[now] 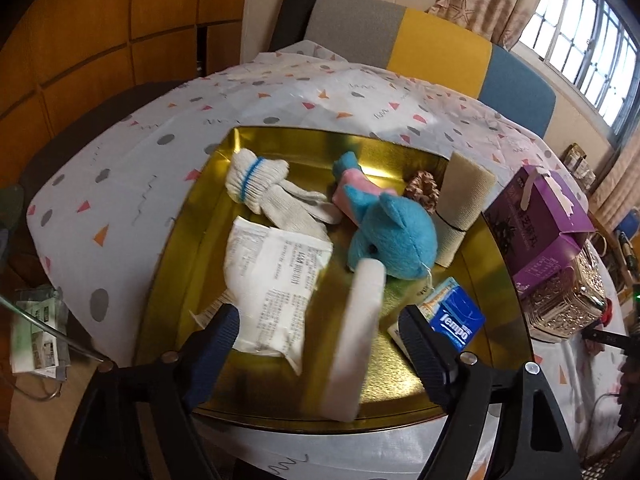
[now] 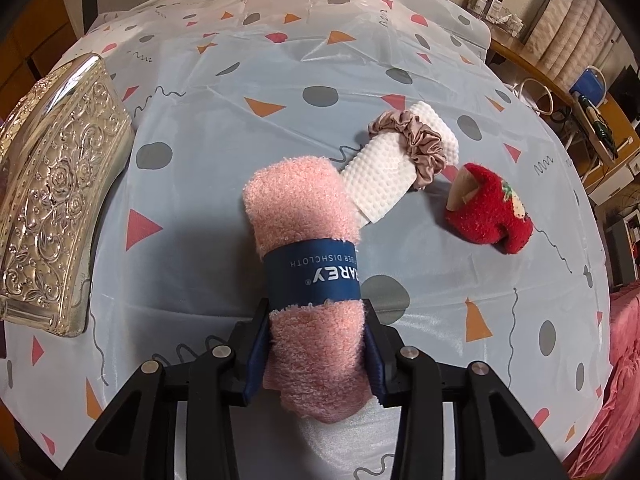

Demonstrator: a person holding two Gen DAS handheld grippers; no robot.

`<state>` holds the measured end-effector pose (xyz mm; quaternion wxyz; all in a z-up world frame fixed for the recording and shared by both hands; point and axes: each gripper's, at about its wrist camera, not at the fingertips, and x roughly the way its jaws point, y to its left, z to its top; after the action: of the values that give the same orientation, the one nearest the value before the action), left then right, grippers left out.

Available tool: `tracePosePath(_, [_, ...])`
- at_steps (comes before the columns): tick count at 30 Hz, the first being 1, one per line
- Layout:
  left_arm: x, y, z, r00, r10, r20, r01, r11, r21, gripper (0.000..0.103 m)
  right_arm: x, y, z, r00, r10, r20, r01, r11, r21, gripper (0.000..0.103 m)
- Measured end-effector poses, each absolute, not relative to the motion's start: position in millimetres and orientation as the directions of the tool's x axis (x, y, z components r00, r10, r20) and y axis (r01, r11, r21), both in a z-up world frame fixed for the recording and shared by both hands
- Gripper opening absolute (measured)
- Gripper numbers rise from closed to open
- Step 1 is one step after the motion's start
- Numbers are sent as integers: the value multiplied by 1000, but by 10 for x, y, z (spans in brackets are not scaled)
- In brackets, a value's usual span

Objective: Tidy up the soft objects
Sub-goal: 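Lower the white bar into the gold tray and open the left tool, then carry the pink towel over the gold tray and release with the right tool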

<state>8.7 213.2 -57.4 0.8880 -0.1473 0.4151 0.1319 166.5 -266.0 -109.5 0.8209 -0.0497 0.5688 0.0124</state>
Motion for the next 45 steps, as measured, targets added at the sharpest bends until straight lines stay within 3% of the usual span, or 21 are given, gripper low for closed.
tracePosePath(8, [13,2144,-345,662,174,-729,-356,929,-100,88,1580,-2738,-719,474,99,-875,-40,995,91,36])
tracePosePath(16, [-42,2084,-237,691,174,-702,-327,941,-89,90,1939,-2514,8,585,60,-809,-24,998,57,35])
tracePosePath(21, [-68,2098,-254,689,175,-704,-333,938,-93,90,2114,-2036,498,647,104,-756,-106,993,46,35])
tracePosePath(29, [-115,2178,-293,682,184,-708,-354,930,-99,90,1928,-839,1035,675,328,-661,-387,920,61,35])
tracePosePath(36, [-189,2354,-329,672,211,-710,-400,910,-108,90,1439,285,813,519,491,-700,-634,770,70,35])
tracePosePath(45, [-364,2762,-333,651,286,-703,-509,852,-124,90,1106,1257,89,290,527,-798,-703,684,196,35])
